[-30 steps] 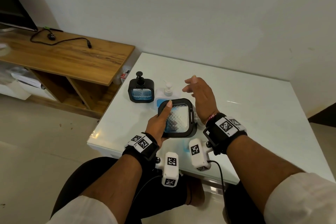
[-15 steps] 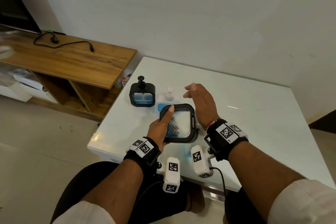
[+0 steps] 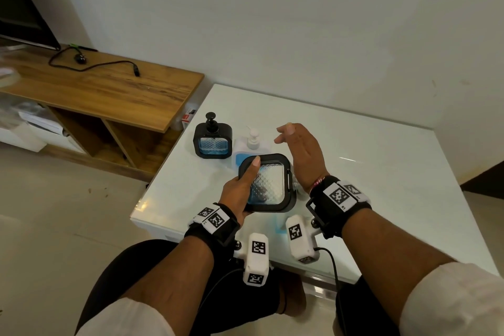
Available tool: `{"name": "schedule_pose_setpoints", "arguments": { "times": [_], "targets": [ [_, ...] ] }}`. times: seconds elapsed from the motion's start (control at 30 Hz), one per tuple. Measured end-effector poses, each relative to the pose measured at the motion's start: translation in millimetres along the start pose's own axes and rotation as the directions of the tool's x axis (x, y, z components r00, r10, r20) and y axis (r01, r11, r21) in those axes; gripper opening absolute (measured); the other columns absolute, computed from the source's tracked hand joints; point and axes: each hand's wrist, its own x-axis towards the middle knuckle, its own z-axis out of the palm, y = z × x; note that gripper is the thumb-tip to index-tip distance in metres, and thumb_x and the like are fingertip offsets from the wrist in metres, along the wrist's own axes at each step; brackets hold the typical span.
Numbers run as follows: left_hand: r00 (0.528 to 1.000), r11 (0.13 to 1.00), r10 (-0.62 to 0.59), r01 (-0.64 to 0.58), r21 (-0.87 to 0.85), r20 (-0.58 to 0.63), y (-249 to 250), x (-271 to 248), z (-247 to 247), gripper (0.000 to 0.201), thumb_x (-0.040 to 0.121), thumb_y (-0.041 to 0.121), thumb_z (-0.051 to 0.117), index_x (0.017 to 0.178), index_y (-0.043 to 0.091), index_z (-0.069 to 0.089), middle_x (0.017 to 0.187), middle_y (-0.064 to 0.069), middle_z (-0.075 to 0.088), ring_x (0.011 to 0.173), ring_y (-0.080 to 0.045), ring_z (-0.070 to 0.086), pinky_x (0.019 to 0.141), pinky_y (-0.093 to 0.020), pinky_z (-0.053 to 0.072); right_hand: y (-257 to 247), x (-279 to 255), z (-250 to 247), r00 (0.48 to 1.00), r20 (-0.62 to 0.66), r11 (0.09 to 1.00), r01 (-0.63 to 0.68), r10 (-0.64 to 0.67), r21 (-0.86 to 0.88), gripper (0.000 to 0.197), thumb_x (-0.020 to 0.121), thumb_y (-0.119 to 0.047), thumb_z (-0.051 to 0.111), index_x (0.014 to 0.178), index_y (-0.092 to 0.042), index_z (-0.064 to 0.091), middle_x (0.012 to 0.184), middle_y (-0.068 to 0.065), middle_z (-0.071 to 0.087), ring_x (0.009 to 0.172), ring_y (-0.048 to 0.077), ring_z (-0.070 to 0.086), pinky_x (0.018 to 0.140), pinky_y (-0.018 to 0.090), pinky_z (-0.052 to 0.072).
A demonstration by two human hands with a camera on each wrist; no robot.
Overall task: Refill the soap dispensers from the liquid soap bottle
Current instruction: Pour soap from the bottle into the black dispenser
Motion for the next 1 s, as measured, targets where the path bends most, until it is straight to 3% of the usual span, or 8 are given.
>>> {"name": "schedule_pose_setpoints", "arguments": {
  "times": [0.13,0.3,0.43,0.57,0.7,0.83,0.93,1.0],
  "targets": [
    [1.000,1.000,0.001,-0.001,-0.005,0.006,-2,2,-3,0.082,0.059,0.062,0.079,0.125,0.012,0.068,0.113,-0.009,0.077,0.105,-0.028,0.074,0.082,-0.042,0.063,-6,0,0,1.000,-0.030,0.999,0.009,-0.008,0.050,0.061,0.086,-0.063,0.032,0.101,-0.012,0.063,0.090,0.001,0.067,0.091,0.010,0.062,0.084,0.013,0.043],
    [1.000,1.000,0.015,-0.015,-0.003,-0.002,-2,3,-2,0.090,0.053,0.066,0.080,0.126,0.012,0.068,0.114,-0.009,0.077,0.106,-0.029,0.074,0.090,-0.047,0.061,-1,1,3,1.000,-0.005,0.999,0.027,-0.027,-0.038,0.062,0.086,-0.064,0.033,0.095,-0.010,0.063,0.094,-0.008,0.065,0.093,0.002,0.059,0.085,0.018,0.043],
    [1.000,1.000,0.012,-0.012,0.006,-0.005,-2,1,0,0.083,0.058,0.064,0.077,0.124,0.013,0.068,0.114,-0.009,0.077,0.104,-0.028,0.074,0.079,-0.040,0.063,5,1,2,1.000,0.005,0.992,0.016,-0.016,-0.124,0.060,0.085,-0.069,0.033,0.094,-0.017,0.063,0.099,-0.007,0.067,0.100,0.012,0.060,0.091,0.035,0.046],
    [1.000,1.000,0.004,-0.004,0.012,-0.013,-1,-1,-1,0.084,0.058,0.064,0.078,0.125,0.013,0.068,0.114,-0.008,0.077,0.105,-0.028,0.073,0.078,-0.040,0.063,-4,-2,0,0.997,-0.070,1.000,-0.013,0.015,0.028,0.064,0.084,-0.067,0.033,0.101,-0.013,0.063,0.091,-0.007,0.067,0.094,0.007,0.061,0.087,0.019,0.042],
    [1.000,1.000,0.004,-0.004,0.011,-0.009,-1,0,0,0.081,0.059,0.063,0.078,0.123,0.013,0.068,0.113,-0.008,0.077,0.104,-0.027,0.074,0.078,-0.039,0.063,-5,-2,0,0.998,-0.057,0.999,-0.012,0.014,0.037,0.066,0.084,-0.066,0.032,0.102,-0.010,0.063,0.092,-0.005,0.067,0.093,0.005,0.060,0.083,0.009,0.039],
    [1.000,1.000,0.005,-0.005,0.025,-0.008,-1,1,1,0.080,0.064,0.061,0.078,0.125,0.012,0.067,0.114,-0.009,0.076,0.104,-0.028,0.074,0.084,-0.042,0.063,2,-2,0,1.000,0.024,0.998,-0.005,0.007,-0.064,0.063,0.085,-0.066,0.032,0.096,-0.012,0.062,0.092,-0.008,0.065,0.094,0.007,0.059,0.085,0.016,0.041],
    [1.000,1.000,-0.002,0.002,0.015,-0.008,-2,0,-1,0.064,0.079,0.056,0.076,0.124,0.012,0.068,0.113,-0.009,0.077,0.103,-0.027,0.074,0.081,-0.041,0.063,1,0,-2,1.000,-0.019,1.000,-0.014,0.015,0.005,0.064,0.085,-0.065,0.032,0.096,-0.010,0.062,0.092,-0.006,0.065,0.092,0.003,0.059,0.082,0.007,0.038],
    [1.000,1.000,-0.005,0.005,0.022,-0.007,-2,1,-2,0.068,0.075,0.059,0.077,0.124,0.012,0.068,0.112,-0.009,0.077,0.103,-0.027,0.074,0.083,-0.042,0.063,-4,1,-2,0.998,-0.056,0.997,-0.016,0.021,0.077,0.065,0.085,-0.064,0.031,0.099,-0.009,0.063,0.095,0.000,0.067,0.095,0.007,0.060,0.081,0.003,0.036]
  ]
}}
